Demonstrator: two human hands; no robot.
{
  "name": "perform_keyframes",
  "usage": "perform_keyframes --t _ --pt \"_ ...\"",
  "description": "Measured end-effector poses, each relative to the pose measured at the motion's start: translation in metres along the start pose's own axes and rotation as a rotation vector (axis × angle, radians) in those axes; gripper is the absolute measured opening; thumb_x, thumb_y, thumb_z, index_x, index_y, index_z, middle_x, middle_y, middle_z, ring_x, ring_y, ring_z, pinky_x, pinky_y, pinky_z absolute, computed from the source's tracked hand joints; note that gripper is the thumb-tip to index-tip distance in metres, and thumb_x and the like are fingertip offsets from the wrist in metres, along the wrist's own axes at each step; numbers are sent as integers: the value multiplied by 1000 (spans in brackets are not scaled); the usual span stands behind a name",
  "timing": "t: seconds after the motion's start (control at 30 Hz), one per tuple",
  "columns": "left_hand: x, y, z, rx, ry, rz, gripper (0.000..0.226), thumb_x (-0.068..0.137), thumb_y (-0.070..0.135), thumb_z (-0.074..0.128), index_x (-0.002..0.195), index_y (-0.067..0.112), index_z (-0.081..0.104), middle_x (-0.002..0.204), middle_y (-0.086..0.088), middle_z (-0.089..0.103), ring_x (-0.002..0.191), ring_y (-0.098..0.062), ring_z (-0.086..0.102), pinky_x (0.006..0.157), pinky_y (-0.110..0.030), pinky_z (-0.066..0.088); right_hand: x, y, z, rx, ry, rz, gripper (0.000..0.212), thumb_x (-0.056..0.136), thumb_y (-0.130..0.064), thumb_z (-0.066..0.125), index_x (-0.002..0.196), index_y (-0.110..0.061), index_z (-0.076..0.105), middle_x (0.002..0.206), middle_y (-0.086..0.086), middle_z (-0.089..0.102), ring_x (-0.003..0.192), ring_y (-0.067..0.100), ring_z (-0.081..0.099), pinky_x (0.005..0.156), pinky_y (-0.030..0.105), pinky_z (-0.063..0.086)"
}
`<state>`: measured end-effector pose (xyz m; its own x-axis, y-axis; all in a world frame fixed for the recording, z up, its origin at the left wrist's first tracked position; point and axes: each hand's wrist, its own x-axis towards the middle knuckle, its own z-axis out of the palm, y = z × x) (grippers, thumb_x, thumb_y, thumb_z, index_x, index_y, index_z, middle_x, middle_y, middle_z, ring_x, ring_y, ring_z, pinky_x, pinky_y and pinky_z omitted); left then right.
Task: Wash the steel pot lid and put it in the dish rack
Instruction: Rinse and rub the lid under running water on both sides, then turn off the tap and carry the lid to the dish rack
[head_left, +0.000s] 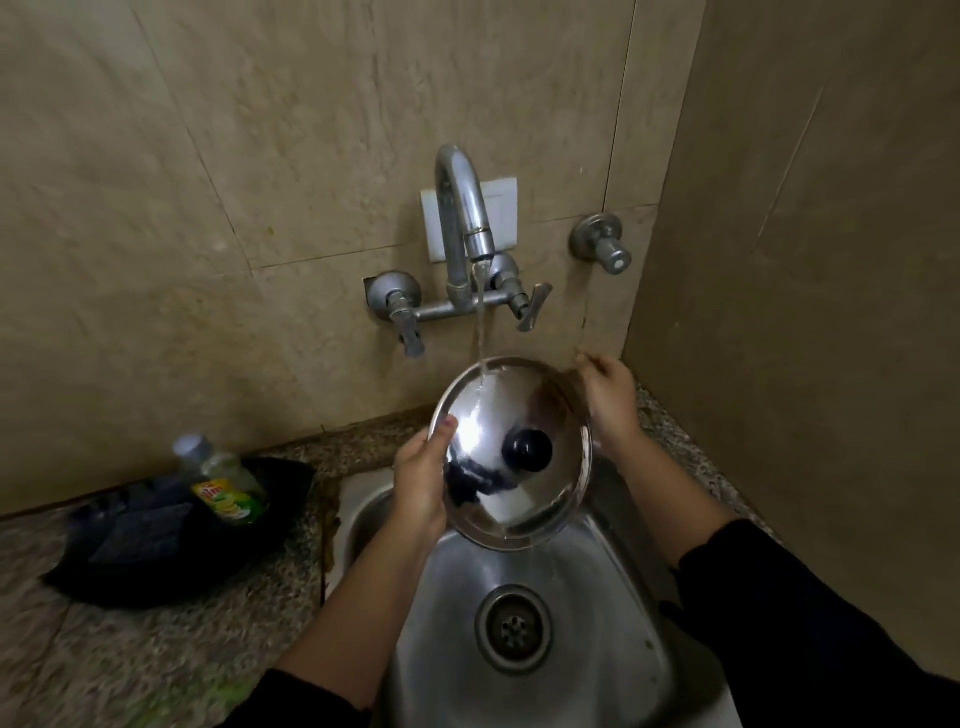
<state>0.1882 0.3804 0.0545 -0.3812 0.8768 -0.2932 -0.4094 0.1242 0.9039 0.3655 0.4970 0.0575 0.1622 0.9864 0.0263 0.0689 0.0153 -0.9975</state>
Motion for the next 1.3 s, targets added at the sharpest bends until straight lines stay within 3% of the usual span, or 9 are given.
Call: perform_keyframes --t 0.27,0.53,0.7,0.77,0.83,0.93,1.03,1.17,1.3 --pt "-10 12 -12 69 -22 36 12 86 24 66 86 15 73 84 -9 74 77 -26 68 75 -38 52 10 -47 45 -203 -81 -219 23 89 -28 65 111 -19 66 81 -9 60 80 12 57 71 26 45" --pt "-28 25 -31 42 57 156 16 90 17 60 78 8 66 48 4 64 40 -10 57 39 -15 42 7 -59 56 -495 36 -311 35 88 -19 65 123 -21 60 124 6 48 100 25 59 77 29 44" --pt "-43 23 -41 -28 64 226 18 91 15 59 76 6 61 44 6 59 37 -6 54 46 -22 45 -14 -39 29 -547 -206 -194 58 95 -39 52 148 -29 31 138 10 47 116 28 56 97 43 47" --pt "-48 18 -47 -61 94 254 25 91 16 58 67 8 56 42 7 54 36 -4 51 46 -22 44 -37 -31 11 -433 -365 12 57 95 -51 45 142 -19 43 139 7 52 123 25 52 104 44 41" --pt "-53 15 -52 -120 116 277 21 90 19 60 73 6 61 55 2 62 48 -8 59 54 -25 49 -63 -26 -9 -290 -558 179 50 96 -52 42 126 -15 59 123 0 62 111 18 57 97 38 44" --pt "-58 11 -55 -242 137 286 19 91 18 58 97 4 69 89 -7 73 85 -17 69 81 -34 55 -91 -21 -29 -6 -673 201 26 95 -17 55 117 -3 57 104 10 65 93 21 63 83 34 52" --pt "-62 2 -55 -208 184 312 18 94 18 54 87 15 71 76 6 74 74 -6 68 71 -24 55 -106 -33 -39 87 -640 89 18 91 2 54 108 -2 57 87 10 61 80 22 61 74 31 50" --pt "-74 -16 -59 -91 193 252 23 98 26 48 101 17 68 91 1 75 81 -7 71 64 -19 55 -127 -58 -46 52 -628 -112 16 92 1 51 92 -12 61 84 9 57 82 19 57 76 28 47" --pt "-89 -27 -60 65 199 210 32 100 21 42 125 8 57 110 -9 67 85 -12 69 59 -14 54 -140 -66 -43 -95 -602 -249 17 95 -6 52 104 -11 66 91 4 67 87 15 64 76 25 50"
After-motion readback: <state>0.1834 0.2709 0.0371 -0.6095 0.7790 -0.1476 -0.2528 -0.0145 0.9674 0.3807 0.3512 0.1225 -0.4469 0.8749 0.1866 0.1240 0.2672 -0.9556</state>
